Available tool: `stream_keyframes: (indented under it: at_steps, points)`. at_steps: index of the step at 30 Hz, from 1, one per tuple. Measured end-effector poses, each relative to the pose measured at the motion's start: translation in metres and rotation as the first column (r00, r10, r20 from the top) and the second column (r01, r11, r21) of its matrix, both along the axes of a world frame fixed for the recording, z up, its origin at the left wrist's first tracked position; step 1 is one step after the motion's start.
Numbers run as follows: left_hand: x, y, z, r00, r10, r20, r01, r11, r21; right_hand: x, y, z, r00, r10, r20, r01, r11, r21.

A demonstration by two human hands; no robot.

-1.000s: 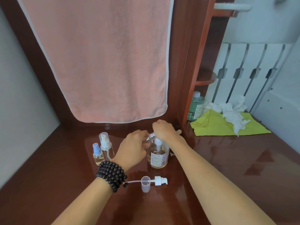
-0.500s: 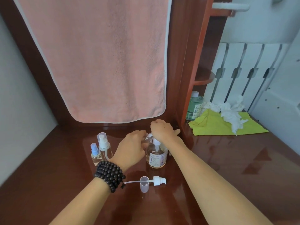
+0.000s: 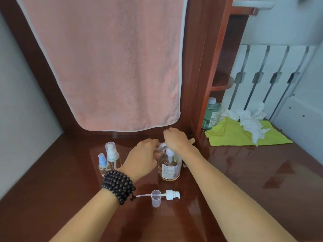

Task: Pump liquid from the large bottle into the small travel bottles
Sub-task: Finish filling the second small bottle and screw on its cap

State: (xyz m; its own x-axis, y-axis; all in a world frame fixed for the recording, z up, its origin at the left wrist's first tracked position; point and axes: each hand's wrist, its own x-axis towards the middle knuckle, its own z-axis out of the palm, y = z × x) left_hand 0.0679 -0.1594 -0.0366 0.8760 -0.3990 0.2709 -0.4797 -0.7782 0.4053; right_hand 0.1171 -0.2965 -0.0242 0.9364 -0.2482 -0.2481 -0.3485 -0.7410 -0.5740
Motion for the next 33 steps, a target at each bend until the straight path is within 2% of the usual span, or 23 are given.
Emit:
stream_keyframes:
  at_steps: [6,9,18,25,33]
  points:
    - [0.003,0.006,0.009,1.0,-0.024,0.015,0.024,1.0,-0.008,-0.003,-0.004,0.011,0.993,-0.04,0.114,0.035,0.998,0.046]
    - [0.003,0.006,0.01,0.999,-0.016,0.049,0.017,1.0,-0.008,0.0,-0.007,0.012,0.986,-0.006,0.167,0.003,1.0,0.015]
    - [-0.001,0.002,0.001,1.0,0.009,-0.01,-0.009,1.0,0.005,0.0,-0.006,-0.007,0.993,-0.034,0.113,0.034,0.999,0.008]
    - [-0.003,0.003,0.014,0.998,0.026,0.053,-0.027,0.999,0.018,-0.001,-0.008,0.012,0.98,0.007,0.201,0.008,0.997,-0.072]
    - [-0.005,-0.001,-0.004,1.0,0.028,0.014,-0.028,1.0,-0.009,0.002,-0.009,-0.007,0.995,-0.035,0.092,0.033,0.999,0.021]
